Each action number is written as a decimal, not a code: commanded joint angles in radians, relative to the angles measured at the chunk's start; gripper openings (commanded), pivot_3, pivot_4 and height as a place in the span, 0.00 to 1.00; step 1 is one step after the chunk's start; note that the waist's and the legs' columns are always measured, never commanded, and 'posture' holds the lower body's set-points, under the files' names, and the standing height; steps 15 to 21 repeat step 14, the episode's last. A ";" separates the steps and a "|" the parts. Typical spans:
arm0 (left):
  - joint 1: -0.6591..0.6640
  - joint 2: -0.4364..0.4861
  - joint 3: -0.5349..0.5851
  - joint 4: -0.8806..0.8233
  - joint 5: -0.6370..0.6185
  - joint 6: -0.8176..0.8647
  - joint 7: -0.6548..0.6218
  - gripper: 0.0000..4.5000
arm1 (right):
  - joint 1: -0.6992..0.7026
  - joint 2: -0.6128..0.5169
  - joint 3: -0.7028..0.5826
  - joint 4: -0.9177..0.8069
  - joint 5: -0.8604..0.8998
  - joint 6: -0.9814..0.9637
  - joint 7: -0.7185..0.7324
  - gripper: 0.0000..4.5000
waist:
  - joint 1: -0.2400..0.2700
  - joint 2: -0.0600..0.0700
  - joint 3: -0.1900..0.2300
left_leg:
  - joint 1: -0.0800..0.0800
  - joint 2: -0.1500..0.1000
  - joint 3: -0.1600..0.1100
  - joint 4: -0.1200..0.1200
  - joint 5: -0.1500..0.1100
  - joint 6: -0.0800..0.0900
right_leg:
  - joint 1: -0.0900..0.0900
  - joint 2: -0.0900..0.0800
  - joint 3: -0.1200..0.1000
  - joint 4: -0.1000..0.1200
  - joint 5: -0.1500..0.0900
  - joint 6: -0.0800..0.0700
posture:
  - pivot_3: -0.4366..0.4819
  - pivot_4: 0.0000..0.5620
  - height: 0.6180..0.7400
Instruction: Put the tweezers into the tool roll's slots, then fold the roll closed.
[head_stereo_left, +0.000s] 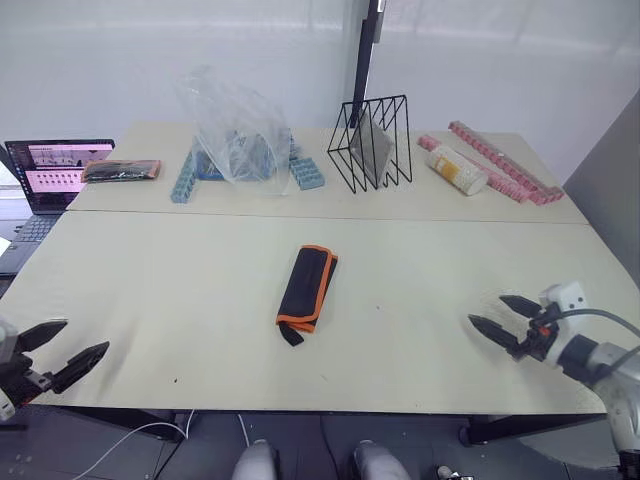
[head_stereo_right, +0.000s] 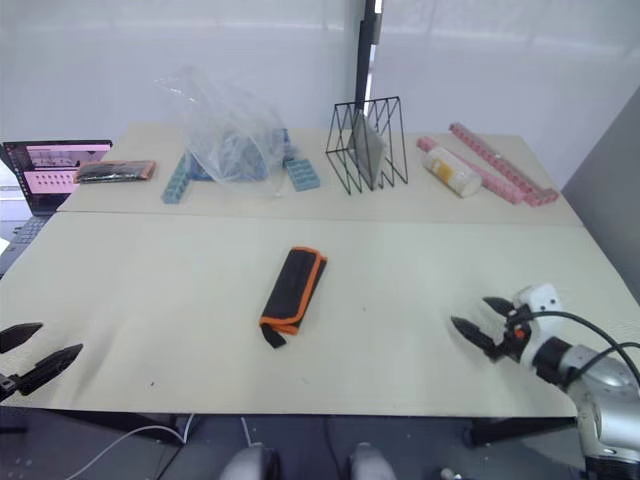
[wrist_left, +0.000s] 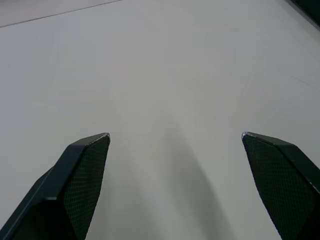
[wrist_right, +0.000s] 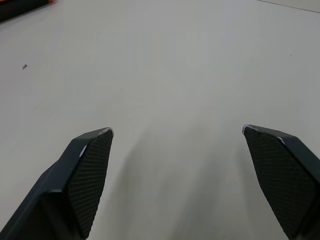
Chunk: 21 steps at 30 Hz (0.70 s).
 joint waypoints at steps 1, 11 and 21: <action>0.007 0.004 0.013 -0.027 -0.008 -0.009 0.021 1.00 | -0.011 -0.021 -0.026 0.018 0.002 -0.045 0.004 1.00 | 0.000 0.000 0.000 | 0.000 0.000 0.000 0.000 0.000 0.000 | 0.000 0.000 0.000 0.000 0.000 0.000 | 0.48 0.27 0.56; -0.008 0.022 -0.009 -0.037 -0.018 0.006 0.032 1.00 | -0.013 -0.017 -0.005 0.026 0.000 -0.058 0.000 1.00 | 0.000 0.000 0.000 | 0.000 0.000 0.000 0.001 0.000 0.000 | 0.001 0.000 0.000 0.001 0.000 0.000 | 0.48 0.27 0.56; -0.019 0.032 -0.011 -0.030 -0.017 0.006 0.033 1.00 | -0.008 -0.014 -0.005 0.020 0.000 -0.059 -0.004 1.00 | 0.001 0.000 0.000 | 0.000 0.000 0.000 0.001 0.000 0.000 | 0.001 0.000 0.000 0.001 0.000 0.000 | 0.48 0.27 0.56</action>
